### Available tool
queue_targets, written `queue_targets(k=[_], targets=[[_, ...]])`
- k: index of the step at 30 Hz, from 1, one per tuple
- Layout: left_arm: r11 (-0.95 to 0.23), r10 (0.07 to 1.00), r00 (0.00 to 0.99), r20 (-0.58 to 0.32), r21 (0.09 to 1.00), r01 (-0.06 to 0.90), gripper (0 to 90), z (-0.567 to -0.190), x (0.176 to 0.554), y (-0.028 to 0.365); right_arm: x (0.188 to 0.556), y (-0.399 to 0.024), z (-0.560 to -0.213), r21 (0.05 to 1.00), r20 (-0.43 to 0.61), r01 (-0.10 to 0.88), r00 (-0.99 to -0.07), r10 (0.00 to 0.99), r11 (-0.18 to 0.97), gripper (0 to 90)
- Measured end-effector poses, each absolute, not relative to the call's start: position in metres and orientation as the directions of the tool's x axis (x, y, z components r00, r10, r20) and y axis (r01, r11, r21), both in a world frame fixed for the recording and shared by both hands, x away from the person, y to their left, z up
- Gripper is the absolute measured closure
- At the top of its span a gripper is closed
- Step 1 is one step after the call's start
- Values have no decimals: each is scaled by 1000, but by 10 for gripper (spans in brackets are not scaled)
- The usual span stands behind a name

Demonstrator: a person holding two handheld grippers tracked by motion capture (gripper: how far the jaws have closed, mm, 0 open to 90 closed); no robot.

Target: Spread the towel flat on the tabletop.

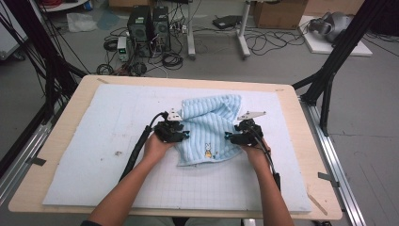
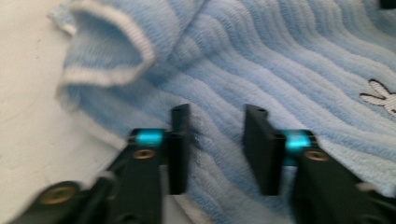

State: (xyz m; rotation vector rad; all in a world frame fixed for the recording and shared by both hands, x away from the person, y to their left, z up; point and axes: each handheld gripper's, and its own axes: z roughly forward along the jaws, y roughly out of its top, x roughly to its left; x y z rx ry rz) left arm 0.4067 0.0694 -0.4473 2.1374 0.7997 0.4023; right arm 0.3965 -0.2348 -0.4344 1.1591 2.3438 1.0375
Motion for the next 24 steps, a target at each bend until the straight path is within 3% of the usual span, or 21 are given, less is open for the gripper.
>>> queue_targets(k=[1,2,4,6,10,17,24], targets=[[-489,652,758,28,779,392,797,-448,405,67,398,-233,-438,713,22,565,-611,791,416,525],[-494,652,758,39,780,385,838,-448,405,66,399,-232,-441,695,27,579,-613,790,426,557],[-463,662,749,1,787,407,863,-448,408,69,400,-233,-441,702,33,570,-624,780,426,770],[-409,688,724,-42,802,435,868,-448,415,77,402,-235,-439,702,36,568,-630,776,429,839],[-348,714,695,-88,817,461,870,-446,425,88,405,-234,-438,743,62,554,-614,787,375,846],[-306,747,659,-90,833,461,869,-438,443,104,418,-219,-431,790,57,530,-564,824,308,840],[-285,769,633,-89,839,464,868,-443,456,110,435,-207,-440,784,12,534,-522,853,316,841]])
